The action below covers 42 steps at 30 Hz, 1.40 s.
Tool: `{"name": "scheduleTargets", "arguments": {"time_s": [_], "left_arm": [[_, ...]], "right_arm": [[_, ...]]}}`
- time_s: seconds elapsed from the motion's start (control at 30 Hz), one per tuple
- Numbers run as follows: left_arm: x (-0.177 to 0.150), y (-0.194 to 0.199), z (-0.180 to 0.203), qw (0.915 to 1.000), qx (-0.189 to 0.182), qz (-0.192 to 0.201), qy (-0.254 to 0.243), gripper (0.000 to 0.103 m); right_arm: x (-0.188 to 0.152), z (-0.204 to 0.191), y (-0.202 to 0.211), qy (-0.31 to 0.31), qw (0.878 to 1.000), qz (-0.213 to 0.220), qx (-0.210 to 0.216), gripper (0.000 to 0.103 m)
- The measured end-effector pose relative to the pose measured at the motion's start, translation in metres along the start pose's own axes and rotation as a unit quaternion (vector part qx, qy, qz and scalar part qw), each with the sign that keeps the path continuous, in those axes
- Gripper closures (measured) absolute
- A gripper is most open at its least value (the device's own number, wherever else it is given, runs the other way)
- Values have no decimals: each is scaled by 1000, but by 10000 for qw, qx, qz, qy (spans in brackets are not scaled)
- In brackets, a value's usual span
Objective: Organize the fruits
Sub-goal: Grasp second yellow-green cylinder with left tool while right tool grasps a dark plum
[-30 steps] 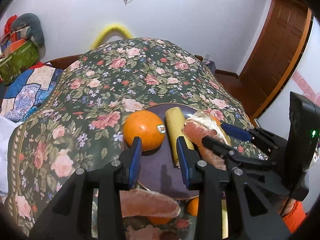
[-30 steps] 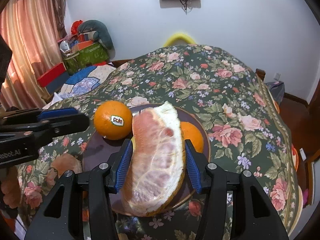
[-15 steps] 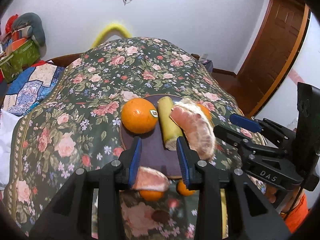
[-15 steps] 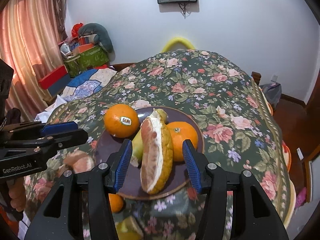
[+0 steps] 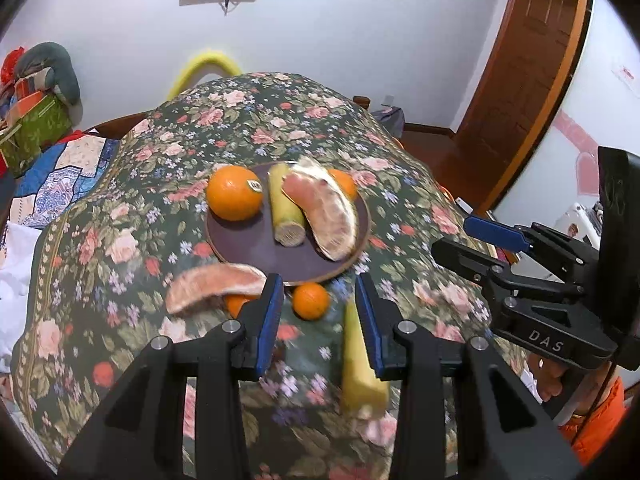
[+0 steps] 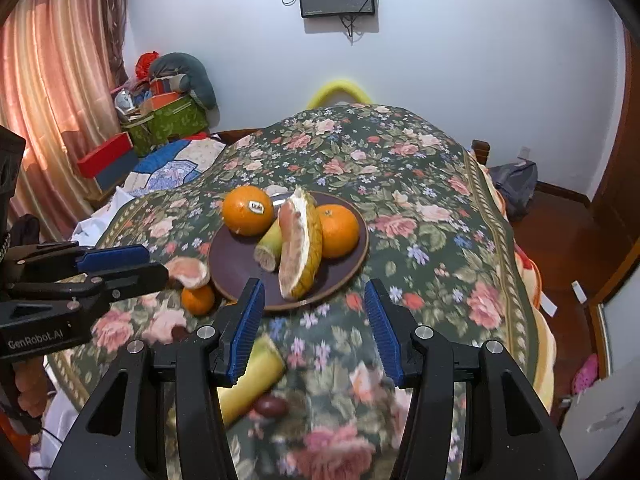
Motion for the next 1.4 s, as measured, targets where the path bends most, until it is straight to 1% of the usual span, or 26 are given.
{"name": "scheduleTargets", "arguments": {"time_s": [0.13, 0.33, 0.6, 0.7, 0.77, 0.97, 1.07, 1.13, 1.23, 1.27, 1.3, 1.4], "left_arm": [[-14, 4, 11, 10000, -19, -88, -33, 66], [-35, 3, 15, 9997, 34, -240, -40, 66], [-58, -9, 10, 9985, 54, -537, 83, 66], [-66, -14, 7, 9979, 71, -636, 116, 64], [-70, -17, 6, 9976, 69, -679, 138, 62], [-75, -24, 4, 9970, 61, -746, 195, 62], [-75, -27, 5, 9968, 44, -766, 206, 61], [-74, -28, 6, 9969, 38, -766, 186, 61], [-71, -31, 8, 9969, 27, -771, 161, 61], [-70, -33, 9, 9969, 26, -774, 156, 61], [-69, -34, 10, 9969, 20, -775, 151, 61], [-66, -39, 14, 9968, -4, -783, 136, 61]], "right_arm": [[-13, -2, 10, 54, 10000, -55, -27, 54], [-35, -7, 13, 129, 9996, -232, -38, 54], [-71, -13, 1, 71, 9981, -609, 77, 54], [-82, -16, -5, 28, 9972, -732, 143, 54], [-87, -18, -8, 11, 9967, -787, 187, 54], [-97, -24, -18, 36, 9953, -914, 316, 54], [-98, -24, -25, 76, 9952, -931, 287, 55], [-98, -24, -29, 98, 9954, -912, 268, 59], [-97, -26, -30, 132, 9952, -898, 354, 69], [-97, -28, -30, 143, 9951, -891, 404, 75], [-97, -28, -31, 157, 9950, -891, 428, 78], [-97, -28, -30, 170, 9953, -835, 459, 78]]}}
Point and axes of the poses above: each gripper's, at about its wrist camera, not at the fingertips, and y roughly against the way its jaws point, z to its right, x to its top, the point moved 8 cm from there along -y, roughly the way its jaws point, and after that the axes turned 6 degrees about z, right-handed, at the moved point
